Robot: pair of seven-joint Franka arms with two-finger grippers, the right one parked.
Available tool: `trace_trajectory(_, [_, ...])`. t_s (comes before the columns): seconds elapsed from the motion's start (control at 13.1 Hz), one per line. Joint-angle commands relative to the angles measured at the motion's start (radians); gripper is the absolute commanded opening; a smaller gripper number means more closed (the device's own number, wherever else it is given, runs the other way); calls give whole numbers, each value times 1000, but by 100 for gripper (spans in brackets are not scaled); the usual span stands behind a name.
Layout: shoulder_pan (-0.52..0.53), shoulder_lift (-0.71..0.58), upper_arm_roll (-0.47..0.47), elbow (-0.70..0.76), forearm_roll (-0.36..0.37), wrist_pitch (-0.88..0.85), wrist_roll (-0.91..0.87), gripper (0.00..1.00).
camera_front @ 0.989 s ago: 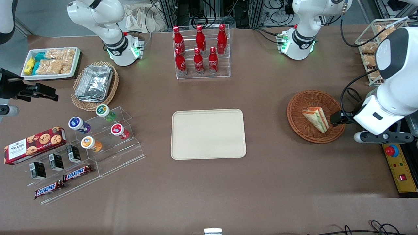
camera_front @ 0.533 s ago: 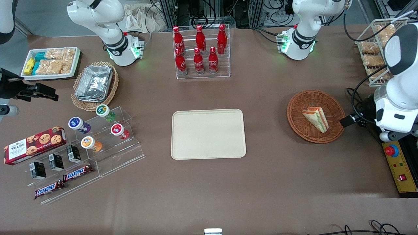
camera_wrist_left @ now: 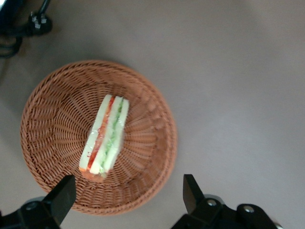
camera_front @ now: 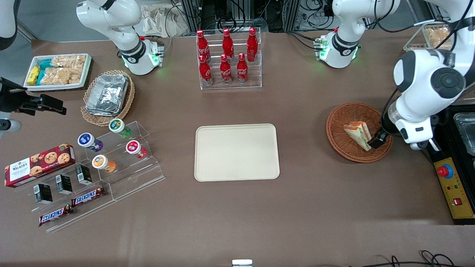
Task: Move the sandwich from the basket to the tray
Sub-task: 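Lower the left gripper over the wrapped sandwich in the wicker basket, then close the left gripper on the sandwich and lift it from the basket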
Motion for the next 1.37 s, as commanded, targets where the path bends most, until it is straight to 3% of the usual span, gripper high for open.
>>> trace_trajectory(0.0, [33, -15, -1, -93, 9, 53, -24, 100])
trace_trajectory(0.38, [28, 9, 1, -146, 10, 89, -23, 100])
trace_trajectory(0.68, [23, 29, -1, -254, 12, 246, -15, 100])
trace_trajectory(1.14, [23, 44, -1, -321, 78, 293, -9, 100])
trace_trajectory(1.22, [25, 53, 1, -320, 98, 293, -9, 96])
trace_trajectory(1.29, [30, 55, 1, -317, 105, 293, -9, 55])
